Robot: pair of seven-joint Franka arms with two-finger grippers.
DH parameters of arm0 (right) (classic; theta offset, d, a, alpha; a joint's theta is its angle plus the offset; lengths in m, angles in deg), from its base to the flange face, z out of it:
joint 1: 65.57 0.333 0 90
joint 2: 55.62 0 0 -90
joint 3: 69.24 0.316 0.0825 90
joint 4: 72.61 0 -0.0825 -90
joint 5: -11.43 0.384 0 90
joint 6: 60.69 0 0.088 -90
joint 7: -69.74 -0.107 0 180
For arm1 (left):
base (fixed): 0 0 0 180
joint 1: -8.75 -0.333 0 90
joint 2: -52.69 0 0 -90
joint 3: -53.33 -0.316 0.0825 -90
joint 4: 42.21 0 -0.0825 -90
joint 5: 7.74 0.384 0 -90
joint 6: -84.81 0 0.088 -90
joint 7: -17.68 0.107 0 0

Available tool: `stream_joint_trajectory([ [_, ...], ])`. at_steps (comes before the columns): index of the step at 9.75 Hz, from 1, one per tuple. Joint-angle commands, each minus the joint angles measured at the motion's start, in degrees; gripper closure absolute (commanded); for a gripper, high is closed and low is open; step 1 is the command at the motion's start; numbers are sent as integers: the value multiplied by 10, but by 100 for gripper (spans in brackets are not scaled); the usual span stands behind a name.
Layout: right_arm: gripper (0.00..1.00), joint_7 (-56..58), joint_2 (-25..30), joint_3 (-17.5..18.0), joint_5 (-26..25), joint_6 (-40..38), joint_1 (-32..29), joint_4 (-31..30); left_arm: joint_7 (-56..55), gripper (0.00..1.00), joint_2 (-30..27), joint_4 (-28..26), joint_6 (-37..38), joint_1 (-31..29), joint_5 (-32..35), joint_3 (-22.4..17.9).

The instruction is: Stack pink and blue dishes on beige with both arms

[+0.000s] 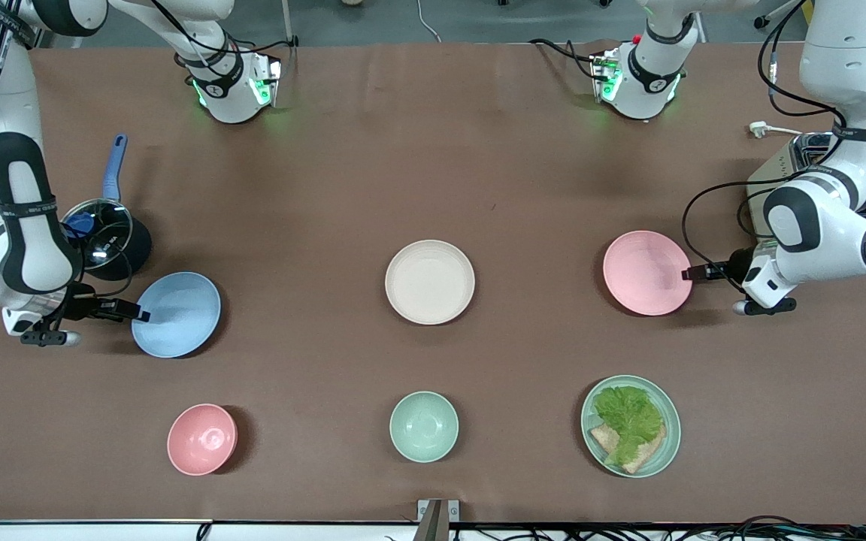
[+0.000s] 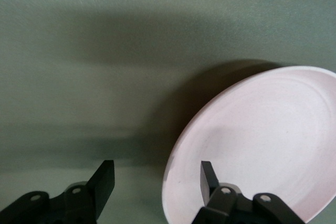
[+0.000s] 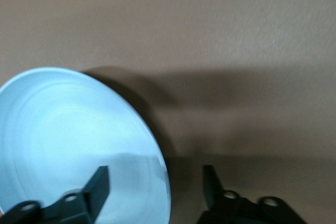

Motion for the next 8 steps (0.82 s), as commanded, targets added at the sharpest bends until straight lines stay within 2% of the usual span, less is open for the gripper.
stream_joint_trajectory([
  [1,49,15,13,4,25,-1,-10,-27,15,45,26,-8,-14,8,-41,-2],
  [2,64,15,13,3,31,0,-9,-26,19,59,26,-8,-15,9,-41,-2],
  [3,99,12,13,3,32,0,-8,-24,23,81,26,-8,-16,9,-41,-2],
  [4,100,11,13,3,32,-1,-8,-14,24,96,22,-8,-16,9,-41,-2],
  [6,100,7,13,-9,27,-28,-5,14,23,100,5,-8,-16,12,-41,0],
  [8,100,-23,13,-37,1,-104,6,70,11,100,-45,-9,-11,20,-40,20],
])
